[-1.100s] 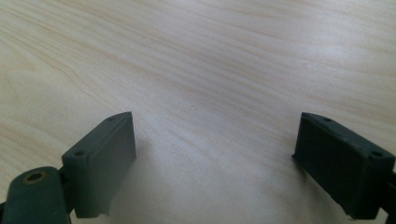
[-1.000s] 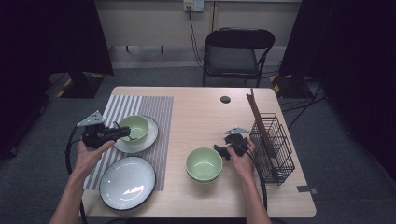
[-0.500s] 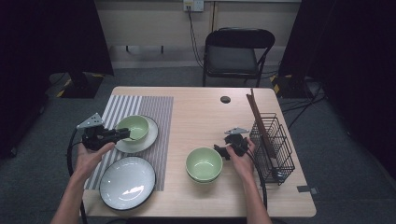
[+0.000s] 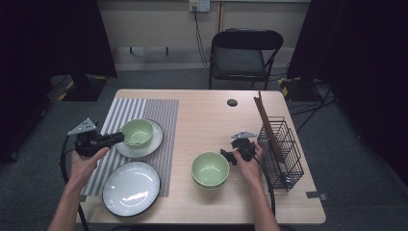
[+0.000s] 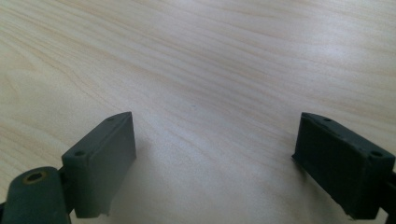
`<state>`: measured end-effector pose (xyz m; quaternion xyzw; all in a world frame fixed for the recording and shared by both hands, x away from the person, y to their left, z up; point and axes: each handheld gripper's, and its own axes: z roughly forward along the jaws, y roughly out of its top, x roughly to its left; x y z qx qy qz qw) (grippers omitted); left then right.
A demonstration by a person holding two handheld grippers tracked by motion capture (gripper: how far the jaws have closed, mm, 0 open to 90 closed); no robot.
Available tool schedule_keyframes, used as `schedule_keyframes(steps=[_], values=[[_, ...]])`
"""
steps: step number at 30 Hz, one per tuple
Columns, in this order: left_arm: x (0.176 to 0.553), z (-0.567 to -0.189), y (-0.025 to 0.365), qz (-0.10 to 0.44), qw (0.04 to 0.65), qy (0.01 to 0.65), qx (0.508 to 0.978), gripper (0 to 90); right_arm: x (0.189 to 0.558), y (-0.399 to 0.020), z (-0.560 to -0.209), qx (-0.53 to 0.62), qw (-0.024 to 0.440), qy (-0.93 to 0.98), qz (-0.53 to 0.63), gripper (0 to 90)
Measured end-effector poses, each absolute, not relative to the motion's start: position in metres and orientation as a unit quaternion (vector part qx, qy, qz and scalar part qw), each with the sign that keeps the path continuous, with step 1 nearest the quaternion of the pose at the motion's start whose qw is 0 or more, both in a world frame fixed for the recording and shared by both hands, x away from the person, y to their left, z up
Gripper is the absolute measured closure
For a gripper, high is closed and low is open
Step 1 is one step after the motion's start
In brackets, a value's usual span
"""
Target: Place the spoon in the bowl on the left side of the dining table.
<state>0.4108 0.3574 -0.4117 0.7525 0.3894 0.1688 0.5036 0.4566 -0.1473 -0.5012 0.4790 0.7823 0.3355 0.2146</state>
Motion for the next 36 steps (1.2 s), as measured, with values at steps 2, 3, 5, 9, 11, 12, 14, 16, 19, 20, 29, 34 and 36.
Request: schedule_keyframes(steps=[2,3,5,9,11,12,14,16,19,20,29,34,36], values=[[0.411,-0.412,0.359,0.171,0.504,0.394,0.750,79.1,0.457,-0.147,-0.501,0.479,0.215,0.782,0.335,11.7],[0.412,-0.411,0.362,0.175,0.502,0.392,0.750,78.5,0.457,-0.147,-0.501,0.479,0.215,0.782,0.335,11.7],[0.413,-0.412,0.365,0.174,0.504,0.396,0.748,78.5,0.457,-0.147,-0.501,0.479,0.215,0.782,0.335,11.7],[0.413,-0.411,0.366,0.179,0.503,0.400,0.745,78.7,0.457,-0.147,-0.501,0.479,0.215,0.782,0.335,11.7],[0.413,-0.407,0.368,0.182,0.509,0.405,0.737,78.3,0.457,-0.147,-0.501,0.479,0.215,0.782,0.335,11.7],[0.413,-0.407,0.368,0.182,0.509,0.405,0.737,78.3,0.457,-0.147,-0.501,0.479,0.215,0.782,0.335,11.7],[0.410,-0.402,0.368,0.184,0.515,0.401,0.735,78.2,0.457,-0.147,-0.501,0.479,0.214,0.782,0.336,11.7],[0.406,-0.398,0.365,0.183,0.524,0.392,0.733,78.1,0.457,-0.147,-0.501,0.479,0.215,0.782,0.335,11.7],[0.401,-0.395,0.359,0.180,0.534,0.380,0.733,77.5,0.457,-0.147,-0.501,0.479,0.215,0.782,0.336,11.7],[0.399,-0.394,0.356,0.181,0.537,0.375,0.734,77.3,0.457,-0.147,-0.501,0.479,0.215,0.782,0.335,11.7],[0.393,-0.425,0.337,0.151,0.518,0.376,0.753,77.9,0.457,-0.147,-0.501,0.479,0.215,0.782,0.336,11.6],[0.394,-0.432,0.343,0.151,0.508,0.393,0.752,77.9,0.457,-0.147,-0.501,0.478,0.215,0.783,0.335,11.7],[0.394,-0.433,0.345,0.152,0.506,0.394,0.752,77.9,0.457,-0.147,-0.501,0.478,0.215,0.783,0.335,11.7]])
